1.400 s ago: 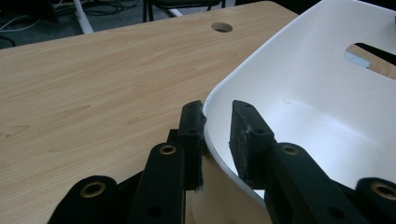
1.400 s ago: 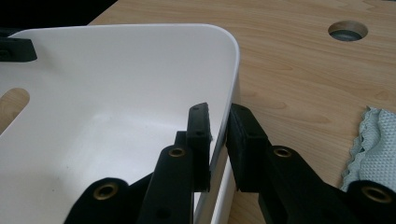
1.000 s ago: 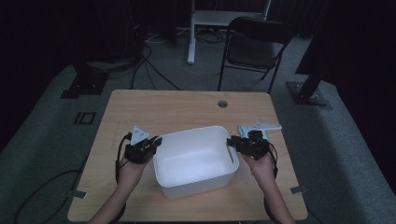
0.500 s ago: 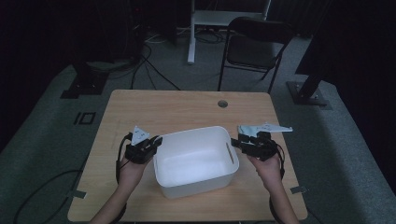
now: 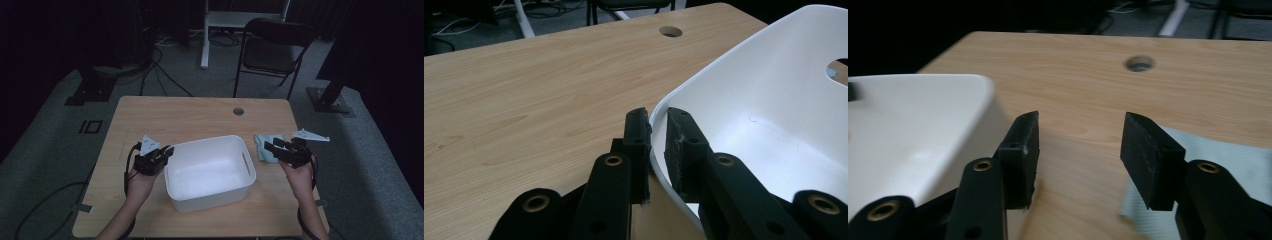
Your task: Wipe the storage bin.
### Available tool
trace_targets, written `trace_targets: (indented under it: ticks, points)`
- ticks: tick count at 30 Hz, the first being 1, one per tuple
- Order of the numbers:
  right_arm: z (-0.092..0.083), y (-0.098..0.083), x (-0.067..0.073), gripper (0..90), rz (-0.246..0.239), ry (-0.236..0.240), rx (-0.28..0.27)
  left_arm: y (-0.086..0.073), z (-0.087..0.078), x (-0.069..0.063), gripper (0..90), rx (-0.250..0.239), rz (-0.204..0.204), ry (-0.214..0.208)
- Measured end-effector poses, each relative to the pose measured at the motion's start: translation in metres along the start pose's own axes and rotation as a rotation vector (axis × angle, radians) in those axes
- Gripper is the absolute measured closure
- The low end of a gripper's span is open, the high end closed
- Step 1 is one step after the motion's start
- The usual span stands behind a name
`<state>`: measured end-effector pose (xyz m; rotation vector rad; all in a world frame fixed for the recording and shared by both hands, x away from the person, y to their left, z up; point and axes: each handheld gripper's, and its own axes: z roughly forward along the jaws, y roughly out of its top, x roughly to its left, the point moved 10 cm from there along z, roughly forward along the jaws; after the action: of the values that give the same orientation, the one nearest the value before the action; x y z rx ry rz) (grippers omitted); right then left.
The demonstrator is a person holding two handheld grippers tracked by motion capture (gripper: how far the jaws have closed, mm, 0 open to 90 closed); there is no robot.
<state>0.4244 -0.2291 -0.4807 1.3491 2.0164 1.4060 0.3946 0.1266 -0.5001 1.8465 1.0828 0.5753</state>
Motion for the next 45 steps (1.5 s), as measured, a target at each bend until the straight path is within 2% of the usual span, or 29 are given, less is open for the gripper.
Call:
trace_targets:
  ticks: [4, 15, 19, 27, 34, 37, 41, 45]
  points:
    - [0.009, -0.005, -0.023, 47.7, -0.003, -0.066, 0.007, 0.0, 0.0, 0.0, 80.4, 0.0, -0.002, -0.002]
    - [0.042, -0.017, -0.065, 43.3, 0.011, -0.167, 0.047, 0.0, 0.0, 0.0, 80.4, 0.0, 0.0, -0.003]
    - [0.055, -0.024, -0.074, 41.9, 0.016, -0.193, 0.074, 0.0, 0.0, 0.0, 80.3, 0.002, 0.005, -0.003]
    - [0.074, -0.034, -0.091, 38.6, 0.064, -0.239, 0.096, 0.0, 0.0, 0.0, 80.4, 0.003, 0.004, -0.003]
    - [0.089, -0.038, -0.101, 35.7, 0.066, -0.286, 0.122, 0.0, 0.0, 0.0, 80.4, 0.004, 0.002, -0.003]
    - [0.095, -0.04, -0.103, 34.4, 0.071, -0.29, 0.133, 0.0, 0.0, 0.0, 80.4, 0.008, 0.003, -0.002]
    - [0.105, -0.045, -0.109, 29.9, 0.063, -0.344, 0.147, 0.0, 0.0, 0.0, 80.5, 0.012, 0.003, -0.002]
    - [0.11, -0.05, -0.113, 29.9, 0.075, -0.364, 0.166, 0.0, 0.0, 0.001, 80.7, 0.015, 0.0, -0.003]
